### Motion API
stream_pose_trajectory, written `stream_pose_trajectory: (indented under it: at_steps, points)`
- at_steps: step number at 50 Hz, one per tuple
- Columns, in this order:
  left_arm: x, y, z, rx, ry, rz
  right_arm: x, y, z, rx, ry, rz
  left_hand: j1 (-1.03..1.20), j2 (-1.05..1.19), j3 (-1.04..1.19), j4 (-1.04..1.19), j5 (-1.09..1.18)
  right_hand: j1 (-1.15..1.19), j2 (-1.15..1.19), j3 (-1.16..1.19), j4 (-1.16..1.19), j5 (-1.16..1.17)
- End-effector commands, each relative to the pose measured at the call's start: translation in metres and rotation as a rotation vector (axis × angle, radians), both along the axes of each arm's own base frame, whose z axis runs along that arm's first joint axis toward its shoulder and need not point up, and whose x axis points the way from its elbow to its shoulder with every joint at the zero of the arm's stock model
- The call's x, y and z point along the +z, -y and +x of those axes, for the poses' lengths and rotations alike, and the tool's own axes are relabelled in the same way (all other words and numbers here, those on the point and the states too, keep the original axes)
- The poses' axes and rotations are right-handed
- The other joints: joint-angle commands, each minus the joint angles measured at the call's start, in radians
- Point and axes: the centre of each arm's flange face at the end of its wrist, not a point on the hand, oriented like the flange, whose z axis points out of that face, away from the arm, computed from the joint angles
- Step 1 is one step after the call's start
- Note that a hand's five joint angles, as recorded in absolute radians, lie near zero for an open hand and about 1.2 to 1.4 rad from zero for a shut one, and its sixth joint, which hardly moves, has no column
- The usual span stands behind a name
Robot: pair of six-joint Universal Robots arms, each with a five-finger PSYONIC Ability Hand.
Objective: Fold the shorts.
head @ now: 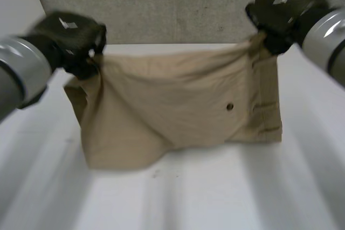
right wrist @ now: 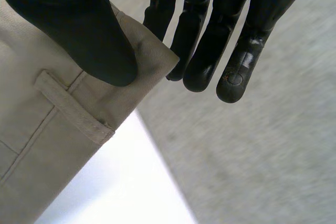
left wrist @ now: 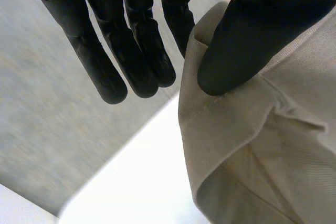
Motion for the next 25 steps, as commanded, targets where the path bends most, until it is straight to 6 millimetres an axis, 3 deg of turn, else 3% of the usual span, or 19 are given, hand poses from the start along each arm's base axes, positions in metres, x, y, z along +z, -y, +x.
stream_pose_trajectory:
  at_steps: [1, 6, 10, 14, 16, 17, 19, 20, 21, 23, 25]
  points:
    - [-0.087, 0.049, -0.027, 0.013, 0.109, 0.19, -0.101, 0.046, 0.022, -0.022, -0.122, 0.235, 0.266, 0.198, 0.205, 0.199, 0.26, 0.417, 0.216, 0.215, 0.205, 0.237]
    - [-0.106, 0.087, -0.042, 0.073, 0.104, 0.133, -0.128, 0.075, 0.033, -0.051, -0.094, 0.2, 0.266, 0.198, 0.205, 0.199, 0.26, 0.417, 0.216, 0.215, 0.205, 0.237]
    - [-0.087, 0.12, -0.058, 0.116, 0.037, -0.054, -0.12, 0.105, 0.044, -0.093, 0.02, 0.025, 0.266, 0.198, 0.205, 0.199, 0.26, 0.417, 0.216, 0.215, 0.205, 0.237]
    - [-0.032, 0.142, -0.069, 0.169, -0.048, -0.341, -0.084, 0.127, 0.051, -0.11, 0.161, -0.211, 0.266, 0.198, 0.205, 0.199, 0.26, 0.417, 0.216, 0.215, 0.205, 0.237]
    - [0.014, 0.144, -0.075, 0.204, -0.141, -0.541, -0.062, 0.131, 0.055, -0.096, 0.218, -0.32, 0.266, 0.198, 0.205, 0.199, 0.26, 0.417, 0.216, 0.215, 0.205, 0.237]
    - [0.026, 0.143, -0.076, 0.211, -0.168, -0.588, -0.039, 0.132, 0.057, -0.087, 0.275, -0.431, 0.266, 0.198, 0.205, 0.199, 0.26, 0.417, 0.216, 0.215, 0.205, 0.237]
    - [0.063, 0.135, -0.079, 0.213, -0.279, -0.739, -0.009, 0.129, 0.056, -0.078, 0.343, -0.551, 0.266, 0.198, 0.205, 0.199, 0.26, 0.417, 0.216, 0.215, 0.205, 0.237]
    - [0.063, 0.135, -0.079, 0.213, -0.28, -0.74, 0.002, 0.126, 0.055, -0.073, 0.366, -0.595, 0.266, 0.198, 0.205, 0.199, 0.26, 0.417, 0.216, 0.215, 0.205, 0.237]
    - [0.087, 0.125, -0.08, 0.21, -0.347, -0.826, 0.024, 0.121, 0.053, -0.067, 0.415, -0.685, 0.266, 0.198, 0.205, 0.199, 0.26, 0.417, 0.216, 0.215, 0.205, 0.237]
    - [0.114, 0.109, -0.077, 0.204, -0.421, -0.908, 0.045, 0.114, 0.05, -0.065, 0.473, -0.769, 0.266, 0.198, 0.205, 0.199, 0.26, 0.417, 0.216, 0.215, 0.205, 0.237]
    - [0.12, 0.102, -0.077, 0.195, -0.446, -0.918, 0.049, 0.111, 0.049, -0.056, 0.486, -0.776, 0.266, 0.198, 0.205, 0.199, 0.26, 0.417, 0.216, 0.215, 0.205, 0.237]
